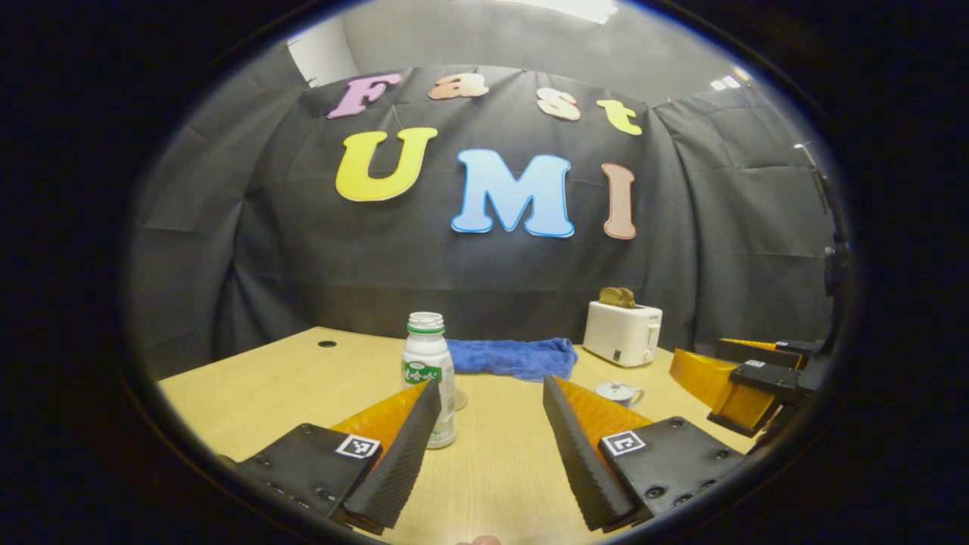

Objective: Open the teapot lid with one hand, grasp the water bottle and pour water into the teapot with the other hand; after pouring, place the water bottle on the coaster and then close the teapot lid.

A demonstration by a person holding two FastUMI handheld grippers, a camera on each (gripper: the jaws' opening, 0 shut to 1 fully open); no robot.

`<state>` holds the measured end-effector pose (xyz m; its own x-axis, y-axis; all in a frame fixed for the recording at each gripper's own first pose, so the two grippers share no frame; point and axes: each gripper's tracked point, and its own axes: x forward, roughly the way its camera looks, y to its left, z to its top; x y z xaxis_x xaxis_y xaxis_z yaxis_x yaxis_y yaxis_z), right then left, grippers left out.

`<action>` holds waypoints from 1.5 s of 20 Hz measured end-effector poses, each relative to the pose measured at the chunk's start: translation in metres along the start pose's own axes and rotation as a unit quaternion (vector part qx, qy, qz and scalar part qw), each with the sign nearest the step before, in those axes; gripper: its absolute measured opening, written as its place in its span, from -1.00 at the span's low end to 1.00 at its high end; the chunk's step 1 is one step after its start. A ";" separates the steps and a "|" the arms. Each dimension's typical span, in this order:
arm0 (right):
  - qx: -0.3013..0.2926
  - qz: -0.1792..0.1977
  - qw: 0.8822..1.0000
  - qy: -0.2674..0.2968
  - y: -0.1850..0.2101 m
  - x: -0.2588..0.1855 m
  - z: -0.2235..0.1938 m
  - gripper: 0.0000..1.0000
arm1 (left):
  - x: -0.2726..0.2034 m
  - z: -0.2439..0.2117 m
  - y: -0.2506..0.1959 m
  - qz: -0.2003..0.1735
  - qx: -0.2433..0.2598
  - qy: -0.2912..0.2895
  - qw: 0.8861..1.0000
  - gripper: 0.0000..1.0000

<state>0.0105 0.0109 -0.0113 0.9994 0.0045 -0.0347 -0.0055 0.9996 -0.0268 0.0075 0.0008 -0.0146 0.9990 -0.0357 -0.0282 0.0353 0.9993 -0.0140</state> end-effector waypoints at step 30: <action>-0.040 0.018 0.994 0.102 0.006 0.133 -0.064 0.22 | 0.029 -0.035 0.010 -0.012 -0.018 0.024 0.999 0.93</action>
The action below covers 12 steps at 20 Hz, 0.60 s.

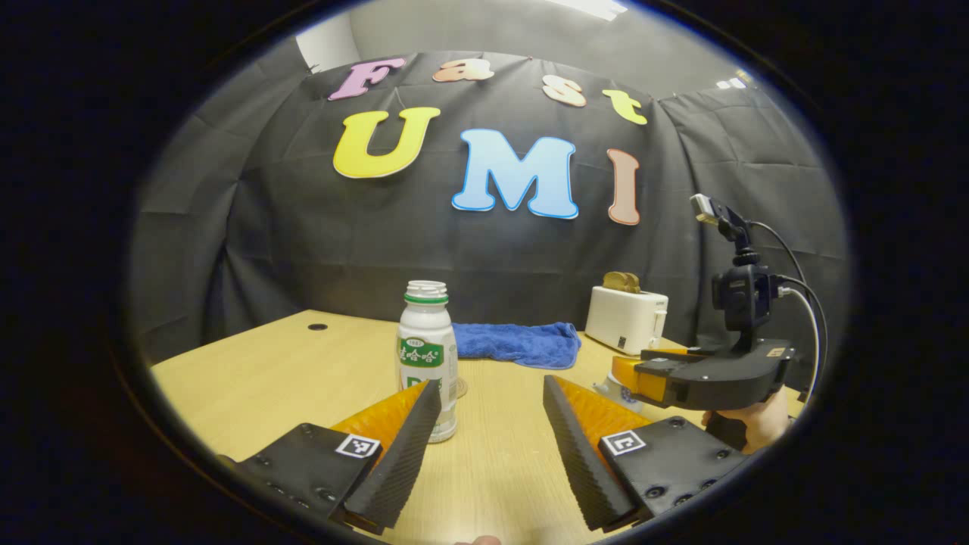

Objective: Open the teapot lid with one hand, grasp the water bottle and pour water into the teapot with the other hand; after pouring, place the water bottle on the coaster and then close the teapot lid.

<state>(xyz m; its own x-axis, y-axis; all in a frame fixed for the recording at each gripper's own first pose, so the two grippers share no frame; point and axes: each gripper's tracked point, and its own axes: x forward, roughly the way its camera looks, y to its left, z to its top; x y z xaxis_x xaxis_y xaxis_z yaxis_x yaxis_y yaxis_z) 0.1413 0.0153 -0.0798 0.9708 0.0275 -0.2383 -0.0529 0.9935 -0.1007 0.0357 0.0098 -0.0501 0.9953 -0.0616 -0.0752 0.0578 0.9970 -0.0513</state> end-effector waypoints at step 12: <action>-0.012 0.001 1.000 0.000 -0.004 0.013 -0.006 -0.84 | 0.006 -0.008 0.005 0.004 -0.014 0.005 1.000 0.93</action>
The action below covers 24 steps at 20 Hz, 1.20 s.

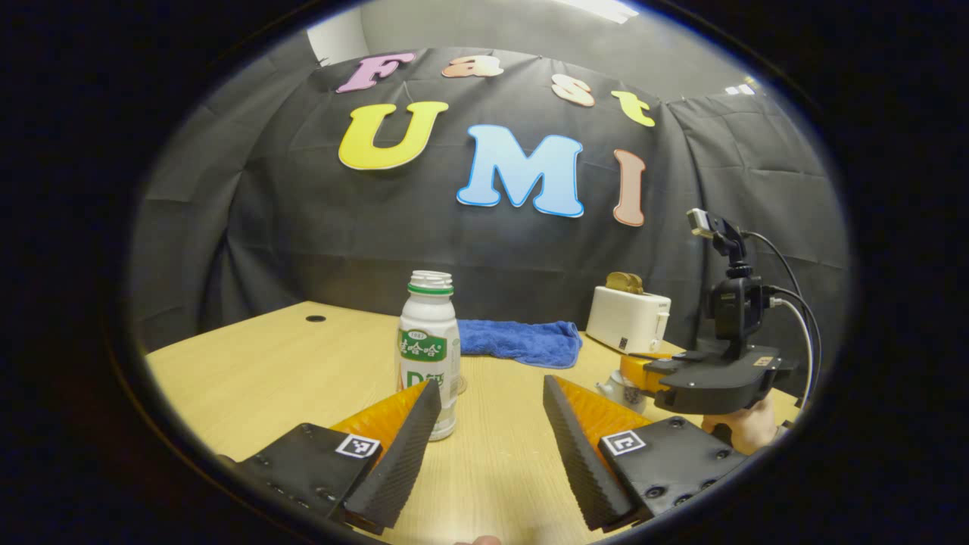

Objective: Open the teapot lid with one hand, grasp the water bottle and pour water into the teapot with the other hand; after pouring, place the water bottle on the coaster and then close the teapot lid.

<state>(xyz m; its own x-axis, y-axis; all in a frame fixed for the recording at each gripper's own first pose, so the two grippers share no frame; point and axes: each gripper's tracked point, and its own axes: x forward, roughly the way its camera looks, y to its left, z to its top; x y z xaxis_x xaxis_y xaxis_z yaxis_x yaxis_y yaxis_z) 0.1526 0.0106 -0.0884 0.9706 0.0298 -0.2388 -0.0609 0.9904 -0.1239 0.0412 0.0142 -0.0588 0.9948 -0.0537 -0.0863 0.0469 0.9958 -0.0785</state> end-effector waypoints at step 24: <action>0.059 -0.009 0.994 -0.092 -0.031 -0.023 0.034 -0.84 | 0.022 -0.018 0.032 0.050 0.030 0.025 0.998 0.93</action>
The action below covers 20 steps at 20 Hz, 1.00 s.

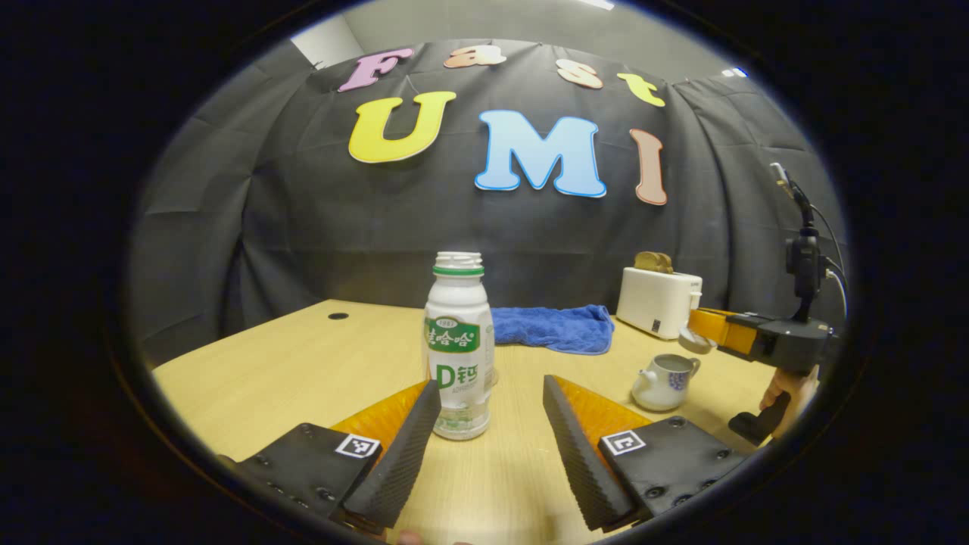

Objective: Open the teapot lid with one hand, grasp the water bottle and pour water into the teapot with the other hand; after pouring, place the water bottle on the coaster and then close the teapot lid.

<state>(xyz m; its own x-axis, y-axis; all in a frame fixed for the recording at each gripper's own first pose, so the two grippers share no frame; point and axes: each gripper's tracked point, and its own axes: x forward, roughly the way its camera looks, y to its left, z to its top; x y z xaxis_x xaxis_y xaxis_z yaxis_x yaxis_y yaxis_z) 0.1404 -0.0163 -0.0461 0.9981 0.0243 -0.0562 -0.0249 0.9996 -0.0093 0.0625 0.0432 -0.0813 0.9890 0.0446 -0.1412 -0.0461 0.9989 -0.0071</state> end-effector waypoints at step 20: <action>0.042 -0.056 0.998 -0.001 -0.045 0.000 0.003 -0.84 | 0.064 -0.011 0.023 0.024 0.049 0.023 0.998 0.93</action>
<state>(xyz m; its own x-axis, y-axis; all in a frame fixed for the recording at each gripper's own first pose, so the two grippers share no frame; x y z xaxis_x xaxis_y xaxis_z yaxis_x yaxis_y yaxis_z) 0.1416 -0.0615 -0.0430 0.9945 -0.0880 -0.0567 0.0918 0.9934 0.0684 0.1233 0.0685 -0.1014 0.9782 0.0942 -0.1849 -0.0769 0.9922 0.0983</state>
